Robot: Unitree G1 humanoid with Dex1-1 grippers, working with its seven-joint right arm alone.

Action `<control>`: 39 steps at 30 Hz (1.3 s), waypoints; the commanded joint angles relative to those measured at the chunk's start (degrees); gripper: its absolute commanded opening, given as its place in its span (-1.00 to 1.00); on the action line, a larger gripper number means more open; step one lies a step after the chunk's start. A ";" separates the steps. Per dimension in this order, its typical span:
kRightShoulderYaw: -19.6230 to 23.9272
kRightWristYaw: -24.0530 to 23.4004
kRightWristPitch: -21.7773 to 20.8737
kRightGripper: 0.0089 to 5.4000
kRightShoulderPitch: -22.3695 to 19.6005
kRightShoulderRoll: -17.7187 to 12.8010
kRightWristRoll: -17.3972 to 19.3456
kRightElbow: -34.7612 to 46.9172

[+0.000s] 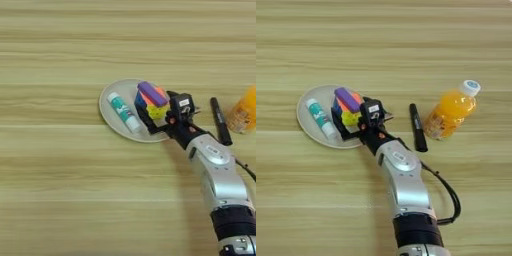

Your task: Move the objects on the table

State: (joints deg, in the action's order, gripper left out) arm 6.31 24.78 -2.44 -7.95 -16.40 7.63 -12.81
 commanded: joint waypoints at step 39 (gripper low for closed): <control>1.13 -1.07 -2.15 0.17 -6.63 -2.03 -0.05 -0.67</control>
State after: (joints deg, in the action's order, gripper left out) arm 7.15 24.26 -3.00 -10.70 -17.21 7.95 -15.16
